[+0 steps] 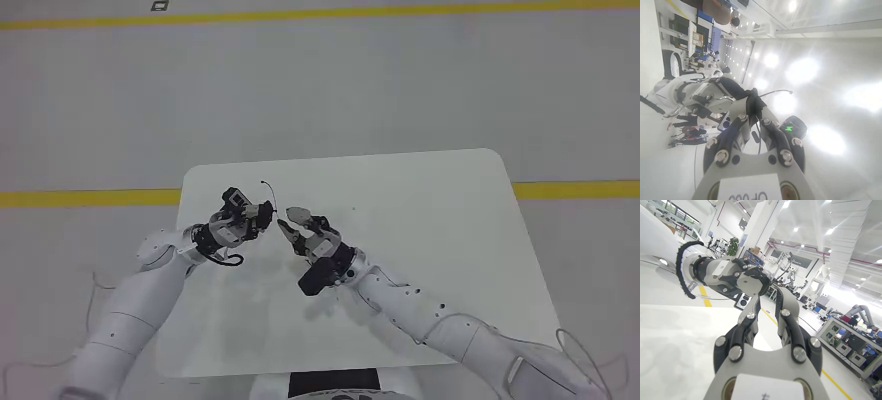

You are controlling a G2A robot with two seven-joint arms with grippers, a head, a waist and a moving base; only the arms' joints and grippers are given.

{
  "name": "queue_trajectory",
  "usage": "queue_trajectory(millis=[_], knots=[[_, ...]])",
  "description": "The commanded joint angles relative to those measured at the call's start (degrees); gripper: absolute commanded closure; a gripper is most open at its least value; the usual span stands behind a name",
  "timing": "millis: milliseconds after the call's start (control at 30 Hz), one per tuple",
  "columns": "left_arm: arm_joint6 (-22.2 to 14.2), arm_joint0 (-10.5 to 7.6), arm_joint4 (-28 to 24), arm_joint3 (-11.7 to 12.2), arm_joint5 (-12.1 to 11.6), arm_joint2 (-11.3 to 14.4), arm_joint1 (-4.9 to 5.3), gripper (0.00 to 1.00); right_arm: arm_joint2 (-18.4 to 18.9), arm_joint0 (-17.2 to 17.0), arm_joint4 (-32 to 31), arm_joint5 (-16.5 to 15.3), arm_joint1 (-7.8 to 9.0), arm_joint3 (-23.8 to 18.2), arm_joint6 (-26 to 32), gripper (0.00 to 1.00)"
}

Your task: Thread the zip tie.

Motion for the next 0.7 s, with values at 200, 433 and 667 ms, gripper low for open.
queue_trajectory(millis=[200, 433, 667], knots=[[0.0, 0.0, 0.0, 0.0, 0.0, 0.0, 0.0, 1.0, -1.32, 0.77, 0.0, 0.0, -0.18, 0.17, 0.44, 0.81], [0.0, 0.0, 0.0, 0.0, 0.0, 0.0, 0.0, 1.0, -2.05, 1.35, 0.0, 0.0, -0.4, 0.17, 0.4, 0.83], [0.0, 0.0, 0.0, 0.0, 0.0, 0.0, 0.0, 1.0, -1.72, 1.31, 0.0, 0.0, -0.51, 0.21, 0.11, 0.84]])
